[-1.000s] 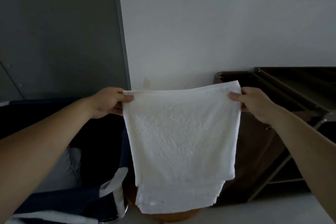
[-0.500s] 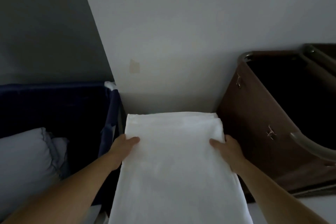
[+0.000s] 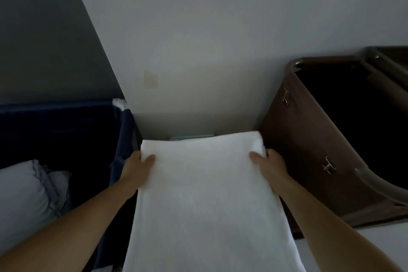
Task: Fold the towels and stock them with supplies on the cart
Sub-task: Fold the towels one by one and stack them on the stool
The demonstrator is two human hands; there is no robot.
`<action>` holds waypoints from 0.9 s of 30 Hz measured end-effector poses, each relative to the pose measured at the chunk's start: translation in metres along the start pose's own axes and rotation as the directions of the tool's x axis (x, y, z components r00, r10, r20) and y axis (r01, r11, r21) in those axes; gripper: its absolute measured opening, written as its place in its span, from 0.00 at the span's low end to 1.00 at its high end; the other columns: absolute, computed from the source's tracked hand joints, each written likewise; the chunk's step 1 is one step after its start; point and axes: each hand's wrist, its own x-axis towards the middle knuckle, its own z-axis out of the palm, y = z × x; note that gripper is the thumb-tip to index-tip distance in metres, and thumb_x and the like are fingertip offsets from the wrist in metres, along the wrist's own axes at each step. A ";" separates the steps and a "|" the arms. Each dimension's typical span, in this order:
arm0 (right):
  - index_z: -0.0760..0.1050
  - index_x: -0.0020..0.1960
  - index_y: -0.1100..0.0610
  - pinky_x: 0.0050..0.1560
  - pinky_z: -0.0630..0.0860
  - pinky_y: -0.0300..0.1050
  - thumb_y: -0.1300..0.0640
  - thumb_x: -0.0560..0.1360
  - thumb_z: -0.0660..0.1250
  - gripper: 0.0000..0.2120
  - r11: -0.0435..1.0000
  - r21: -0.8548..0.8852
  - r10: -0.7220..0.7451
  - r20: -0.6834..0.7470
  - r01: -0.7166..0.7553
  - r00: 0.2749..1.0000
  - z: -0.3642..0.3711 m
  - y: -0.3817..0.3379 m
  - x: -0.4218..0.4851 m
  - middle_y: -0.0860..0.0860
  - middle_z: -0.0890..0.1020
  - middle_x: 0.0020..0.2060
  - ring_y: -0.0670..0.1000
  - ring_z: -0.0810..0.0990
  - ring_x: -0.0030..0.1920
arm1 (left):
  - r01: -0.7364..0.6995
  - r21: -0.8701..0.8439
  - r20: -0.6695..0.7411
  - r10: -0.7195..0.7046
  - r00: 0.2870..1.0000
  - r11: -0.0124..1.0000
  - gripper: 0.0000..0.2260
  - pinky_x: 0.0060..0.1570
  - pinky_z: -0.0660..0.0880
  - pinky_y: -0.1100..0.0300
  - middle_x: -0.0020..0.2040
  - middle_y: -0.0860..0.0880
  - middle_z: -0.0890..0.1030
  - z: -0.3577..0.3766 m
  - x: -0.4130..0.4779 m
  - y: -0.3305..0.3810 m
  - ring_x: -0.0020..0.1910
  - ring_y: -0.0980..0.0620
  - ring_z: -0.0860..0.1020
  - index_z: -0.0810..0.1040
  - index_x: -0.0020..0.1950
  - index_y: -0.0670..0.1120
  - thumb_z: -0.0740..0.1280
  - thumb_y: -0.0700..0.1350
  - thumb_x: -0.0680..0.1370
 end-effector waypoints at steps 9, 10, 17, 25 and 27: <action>0.74 0.63 0.59 0.54 0.79 0.56 0.42 0.72 0.72 0.27 0.925 -0.379 -0.032 -0.007 0.027 0.999 -0.014 0.038 -0.059 0.56 0.79 0.55 0.58 0.81 0.52 | 0.151 -0.019 0.104 -0.148 0.983 0.988 0.32 0.61 0.76 0.46 0.68 0.41 0.74 0.001 -0.066 -0.052 0.61 0.40 0.77 0.64 0.75 0.39 0.69 0.55 0.78; 0.74 0.62 0.58 0.52 0.79 0.55 0.40 0.72 0.72 0.28 0.908 -0.418 0.000 0.009 0.004 1.000 -0.018 0.045 -0.071 0.54 0.80 0.53 0.58 0.81 0.50 | 0.174 -0.022 0.124 -0.171 0.978 0.984 0.33 0.60 0.76 0.47 0.68 0.41 0.74 0.001 -0.076 -0.059 0.61 0.40 0.77 0.63 0.75 0.39 0.68 0.56 0.78; 0.69 0.66 0.59 0.54 0.77 0.54 0.34 0.73 0.67 0.34 0.859 -0.489 0.150 -0.040 -0.151 0.988 -0.029 0.076 -0.142 0.56 0.78 0.58 0.60 0.79 0.54 | 0.168 0.076 0.237 -0.182 0.954 0.983 0.29 0.57 0.78 0.50 0.65 0.42 0.77 0.000 -0.138 -0.099 0.58 0.42 0.78 0.68 0.73 0.40 0.65 0.58 0.79; 0.69 0.68 0.61 0.53 0.75 0.52 0.37 0.72 0.70 0.36 0.902 -0.395 0.204 0.029 -0.176 0.979 -0.042 0.074 -0.158 0.56 0.79 0.58 0.59 0.78 0.53 | 0.148 0.225 0.248 -0.204 0.947 0.963 0.23 0.43 0.77 0.57 0.47 0.48 0.81 -0.020 -0.164 -0.097 0.45 0.47 0.80 0.77 0.58 0.42 0.66 0.61 0.78; 0.68 0.68 0.62 0.53 0.76 0.52 0.38 0.73 0.70 0.35 0.910 -0.382 0.194 0.053 -0.160 0.980 -0.043 0.073 -0.154 0.56 0.79 0.58 0.59 0.78 0.53 | 0.150 0.250 0.246 -0.213 0.945 0.956 0.20 0.35 0.74 0.59 0.41 0.51 0.79 -0.023 -0.164 -0.091 0.40 0.50 0.79 0.77 0.52 0.45 0.67 0.63 0.77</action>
